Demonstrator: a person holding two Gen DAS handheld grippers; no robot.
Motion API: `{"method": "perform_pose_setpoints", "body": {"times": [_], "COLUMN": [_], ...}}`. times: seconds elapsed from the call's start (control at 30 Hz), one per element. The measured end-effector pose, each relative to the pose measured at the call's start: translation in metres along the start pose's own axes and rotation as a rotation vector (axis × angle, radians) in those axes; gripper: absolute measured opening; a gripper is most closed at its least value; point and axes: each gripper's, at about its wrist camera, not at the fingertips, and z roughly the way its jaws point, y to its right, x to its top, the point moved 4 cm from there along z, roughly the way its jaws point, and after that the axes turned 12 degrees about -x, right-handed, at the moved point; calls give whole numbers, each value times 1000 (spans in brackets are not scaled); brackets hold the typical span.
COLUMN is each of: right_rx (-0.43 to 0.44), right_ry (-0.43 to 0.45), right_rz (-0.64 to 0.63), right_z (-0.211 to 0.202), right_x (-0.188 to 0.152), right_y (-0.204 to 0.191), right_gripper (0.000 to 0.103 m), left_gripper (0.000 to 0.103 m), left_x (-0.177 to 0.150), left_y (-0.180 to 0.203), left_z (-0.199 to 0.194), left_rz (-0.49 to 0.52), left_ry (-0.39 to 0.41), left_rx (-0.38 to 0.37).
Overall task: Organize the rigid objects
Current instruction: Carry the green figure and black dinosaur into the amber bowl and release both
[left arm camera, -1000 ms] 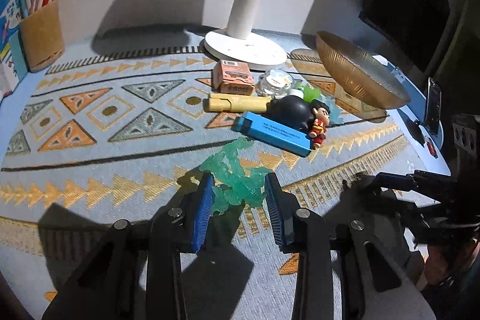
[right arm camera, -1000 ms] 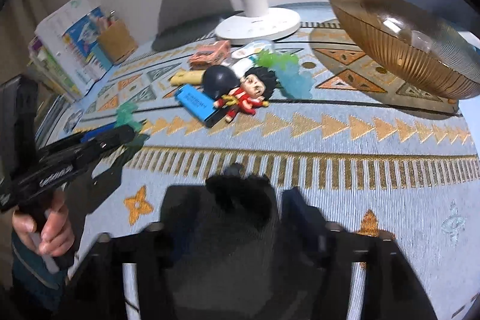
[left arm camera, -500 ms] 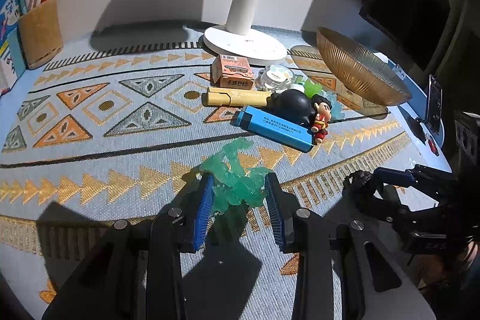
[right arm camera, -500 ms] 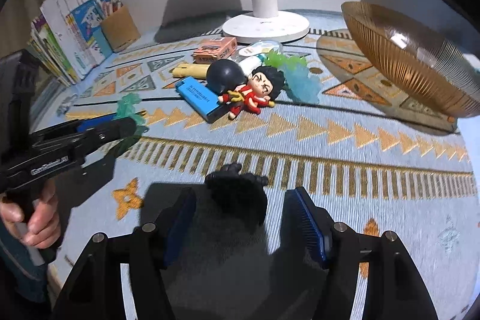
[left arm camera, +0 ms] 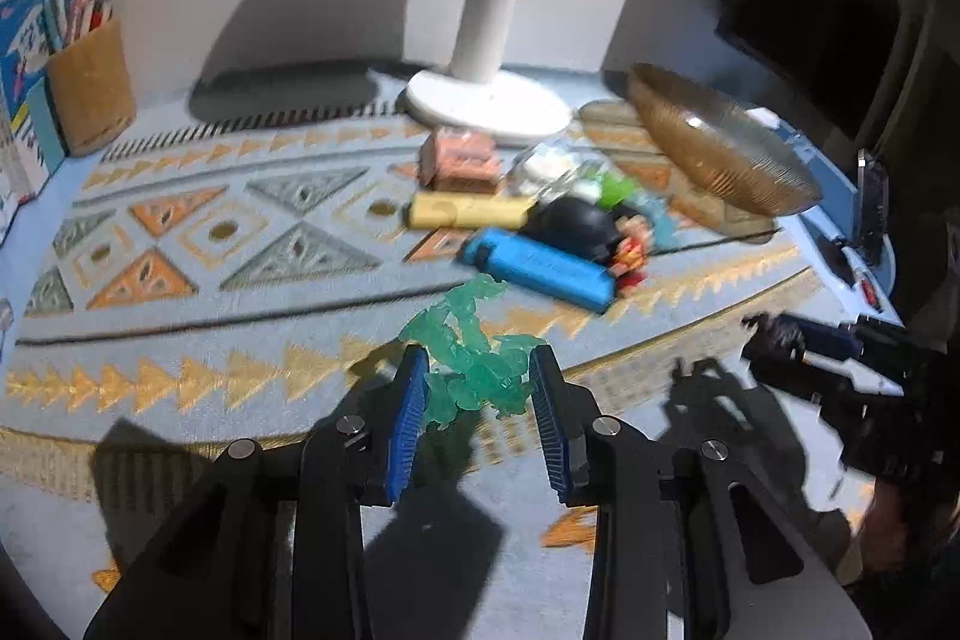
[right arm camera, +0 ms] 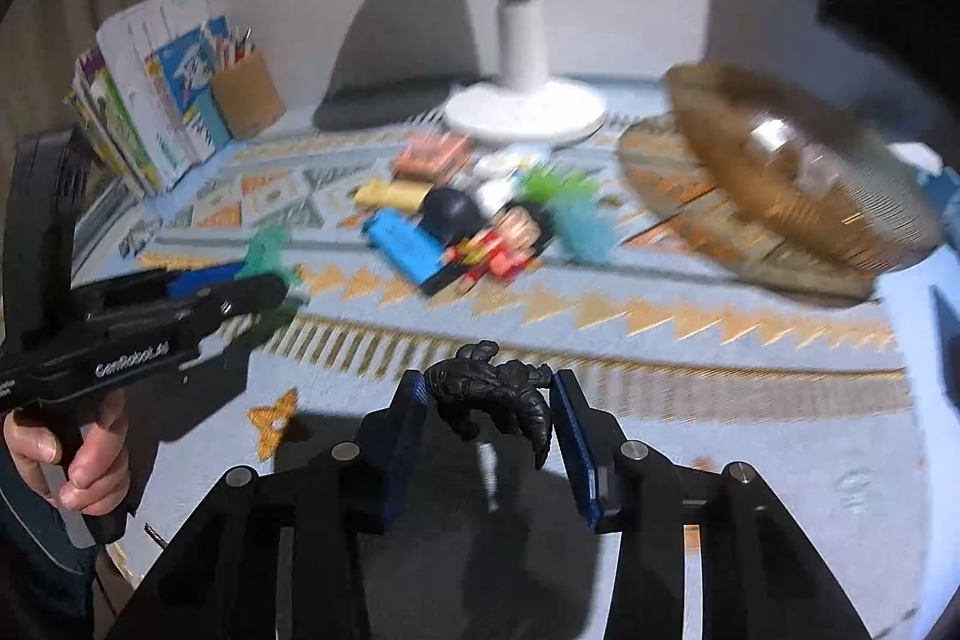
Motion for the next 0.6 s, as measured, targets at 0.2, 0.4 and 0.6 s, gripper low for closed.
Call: {"method": "perform_pose_setpoints", "body": {"times": [0.2,0.4,0.6], "right_rx": [-163,-310,-359], "right_ry": [173,315,304], "right_rz": [59,143,187], "right_z": [-64,-121,-116], "right_x": [45,94,126], "right_y": [76,154,203], "right_gripper": [42,42,42], "left_gripper": [32,32,32], "left_x": [64,135,175], "left_y": [64,143,193], "left_z": [-31,-32,26], "left_rz": [127,266,316], "left_ry": [103,154,89], "left_rx": [-65,-175,-257]}}
